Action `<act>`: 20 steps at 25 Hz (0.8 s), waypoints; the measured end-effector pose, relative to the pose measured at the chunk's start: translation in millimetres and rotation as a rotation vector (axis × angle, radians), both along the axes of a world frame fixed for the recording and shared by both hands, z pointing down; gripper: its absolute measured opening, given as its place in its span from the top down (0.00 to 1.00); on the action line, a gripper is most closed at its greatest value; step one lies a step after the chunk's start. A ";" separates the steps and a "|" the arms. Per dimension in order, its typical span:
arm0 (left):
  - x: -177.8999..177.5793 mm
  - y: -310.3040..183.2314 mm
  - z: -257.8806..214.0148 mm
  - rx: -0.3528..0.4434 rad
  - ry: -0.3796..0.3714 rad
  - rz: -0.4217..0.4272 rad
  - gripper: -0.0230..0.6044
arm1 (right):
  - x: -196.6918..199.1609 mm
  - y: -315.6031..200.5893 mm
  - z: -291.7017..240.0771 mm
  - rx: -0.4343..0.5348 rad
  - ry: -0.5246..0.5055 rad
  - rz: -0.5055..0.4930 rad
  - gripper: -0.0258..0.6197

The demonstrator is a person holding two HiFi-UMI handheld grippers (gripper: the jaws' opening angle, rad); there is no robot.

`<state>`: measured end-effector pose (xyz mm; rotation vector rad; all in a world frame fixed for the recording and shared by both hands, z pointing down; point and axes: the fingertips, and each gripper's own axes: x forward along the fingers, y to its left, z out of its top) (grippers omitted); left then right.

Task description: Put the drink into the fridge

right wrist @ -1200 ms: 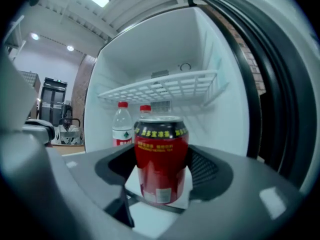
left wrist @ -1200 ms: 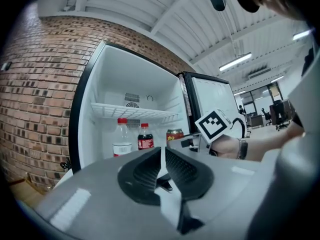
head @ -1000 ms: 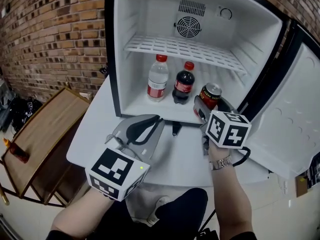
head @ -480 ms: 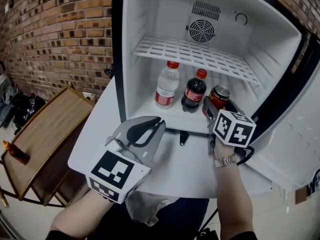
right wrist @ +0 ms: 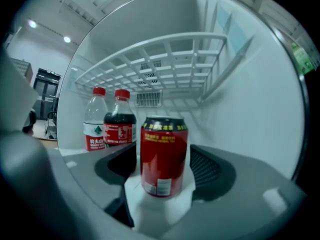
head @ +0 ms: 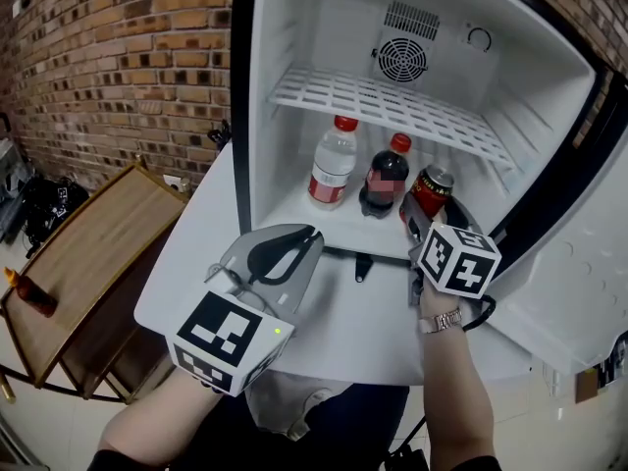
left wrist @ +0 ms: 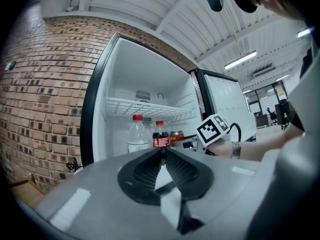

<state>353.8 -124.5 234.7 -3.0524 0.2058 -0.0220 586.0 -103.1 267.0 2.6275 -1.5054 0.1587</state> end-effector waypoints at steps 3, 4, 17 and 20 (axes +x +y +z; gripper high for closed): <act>-6.3 2.3 -3.6 -0.005 0.009 -0.007 0.94 | -10.9 6.0 -0.5 0.001 0.006 -0.005 0.46; -9.0 3.6 -5.0 -0.008 0.013 -0.010 0.94 | -16.0 8.1 -1.0 0.003 0.007 -0.009 0.46; -83.0 0.4 -7.6 0.040 0.034 -0.117 0.94 | -129.9 4.8 -19.7 0.038 0.073 -0.181 0.45; -112.4 -4.6 -7.3 0.030 0.034 -0.171 0.94 | -174.7 -13.7 -14.6 0.028 0.077 -0.267 0.45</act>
